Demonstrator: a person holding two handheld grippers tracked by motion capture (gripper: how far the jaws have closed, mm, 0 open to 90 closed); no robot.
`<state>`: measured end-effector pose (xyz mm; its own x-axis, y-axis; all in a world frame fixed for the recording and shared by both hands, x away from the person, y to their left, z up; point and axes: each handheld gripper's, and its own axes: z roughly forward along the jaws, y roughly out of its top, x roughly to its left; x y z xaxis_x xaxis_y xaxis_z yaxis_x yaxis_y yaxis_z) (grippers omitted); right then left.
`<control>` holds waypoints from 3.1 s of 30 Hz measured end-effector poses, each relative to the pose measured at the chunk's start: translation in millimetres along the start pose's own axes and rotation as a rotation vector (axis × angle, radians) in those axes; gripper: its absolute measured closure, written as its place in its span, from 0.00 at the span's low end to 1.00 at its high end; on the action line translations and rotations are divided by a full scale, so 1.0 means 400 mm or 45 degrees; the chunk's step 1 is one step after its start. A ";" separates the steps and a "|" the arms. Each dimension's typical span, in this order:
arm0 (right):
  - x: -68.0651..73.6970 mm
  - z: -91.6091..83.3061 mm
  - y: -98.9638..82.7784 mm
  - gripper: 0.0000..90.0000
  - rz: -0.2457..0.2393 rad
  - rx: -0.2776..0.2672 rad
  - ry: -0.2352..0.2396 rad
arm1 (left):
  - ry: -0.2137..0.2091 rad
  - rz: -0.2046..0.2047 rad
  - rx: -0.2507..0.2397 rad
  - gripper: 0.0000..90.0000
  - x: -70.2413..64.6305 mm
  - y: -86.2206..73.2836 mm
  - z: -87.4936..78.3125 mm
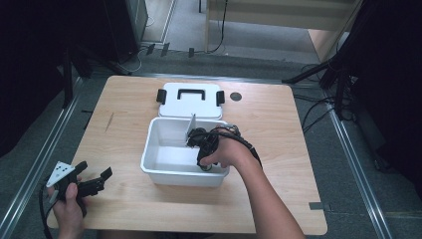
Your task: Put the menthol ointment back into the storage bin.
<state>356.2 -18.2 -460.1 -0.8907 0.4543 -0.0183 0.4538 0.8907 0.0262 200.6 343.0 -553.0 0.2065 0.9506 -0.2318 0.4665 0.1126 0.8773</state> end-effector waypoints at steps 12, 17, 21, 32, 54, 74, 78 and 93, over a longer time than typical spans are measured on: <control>0.001 -0.095 -0.022 0.39 0.017 -0.071 -0.040 | 0.001 -0.001 -0.004 0.00 -0.001 0.000 0.000; -0.001 -0.149 -0.041 0.38 0.024 -0.106 -0.058 | 0.002 0.001 -0.004 0.00 -0.001 0.000 0.001; -0.002 -0.176 -0.054 0.38 0.042 -0.134 -0.060 | 0.002 0.002 -0.003 0.00 -0.001 0.000 0.001; -0.035 -0.251 -0.131 0.37 0.101 -0.192 -0.080 | 0.003 0.003 -0.002 0.00 -0.001 0.000 0.001; -0.116 -0.232 -0.321 0.35 0.278 -0.192 -0.090 | 0.002 -0.001 -0.008 0.00 -0.003 0.000 0.001; -0.153 -0.107 -0.483 0.22 0.426 -0.276 -0.037 | 0.008 0.007 0.000 0.00 -0.003 0.000 0.000; -0.157 -0.083 -0.513 0.20 0.478 -0.324 -0.074 | 0.009 0.008 0.000 0.00 -0.004 0.000 0.000; -0.155 0.002 -0.631 0.15 0.709 -0.612 -0.201 | 0.013 0.014 0.002 0.00 -0.004 0.000 0.000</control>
<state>296.7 -271.2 -466.5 -0.5018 0.8648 -0.0167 0.7417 0.4401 0.5062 200.3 341.4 -552.7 0.2032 0.9546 -0.2177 0.4653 0.1015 0.8793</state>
